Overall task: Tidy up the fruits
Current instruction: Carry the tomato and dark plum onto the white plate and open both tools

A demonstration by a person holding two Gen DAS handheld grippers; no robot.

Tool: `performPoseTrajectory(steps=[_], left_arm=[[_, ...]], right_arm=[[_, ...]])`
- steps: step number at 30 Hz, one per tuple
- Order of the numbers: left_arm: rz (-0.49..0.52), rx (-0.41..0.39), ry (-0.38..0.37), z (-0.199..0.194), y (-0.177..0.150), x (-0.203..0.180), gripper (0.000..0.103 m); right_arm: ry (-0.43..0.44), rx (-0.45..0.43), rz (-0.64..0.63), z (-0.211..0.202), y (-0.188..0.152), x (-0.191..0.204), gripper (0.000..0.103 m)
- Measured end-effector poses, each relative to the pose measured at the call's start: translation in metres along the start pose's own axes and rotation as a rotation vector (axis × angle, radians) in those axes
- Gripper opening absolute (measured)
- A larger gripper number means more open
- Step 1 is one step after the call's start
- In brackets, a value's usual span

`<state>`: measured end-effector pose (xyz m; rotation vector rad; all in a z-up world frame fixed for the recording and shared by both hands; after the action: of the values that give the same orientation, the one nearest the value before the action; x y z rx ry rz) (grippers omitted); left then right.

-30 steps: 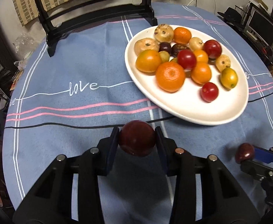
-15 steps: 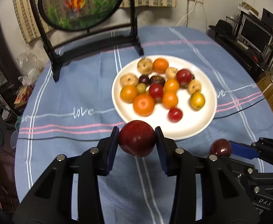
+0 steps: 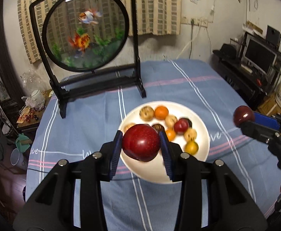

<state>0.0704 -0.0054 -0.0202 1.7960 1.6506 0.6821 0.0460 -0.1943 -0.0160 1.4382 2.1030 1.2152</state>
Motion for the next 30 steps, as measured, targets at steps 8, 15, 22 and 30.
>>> performPoseTrajectory(steps=[8,15,22,30], left_arm=[[-0.005,0.084,-0.002,0.05,0.004,-0.01,0.04],[0.031,0.178,0.033,0.105,-0.008,-0.022,0.04],[0.035,0.196,0.028,0.126,-0.009,-0.015,0.04],[0.039,0.223,0.003,0.141,-0.012,-0.014,0.04]], right_arm=[[-0.015,0.048,0.03,0.037,0.009,-0.025,0.03],[0.023,0.152,0.058,0.093,0.003,-0.029,0.03],[0.009,0.207,0.059,0.123,0.003,-0.042,0.03],[0.014,0.27,0.038,0.149,-0.005,-0.047,0.031]])
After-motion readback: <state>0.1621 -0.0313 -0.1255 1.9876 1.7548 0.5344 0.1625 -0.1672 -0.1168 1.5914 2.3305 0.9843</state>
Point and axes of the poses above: each gripper's, at about its wrist camera, not at the fingertips, and z roughly the way its jaws point, x to its left, y to its top, the point moved 1 cm from there along z, roughly the way its jaws point, and after that the axes turned 5 degrees about -z, right-handed, at the moved point
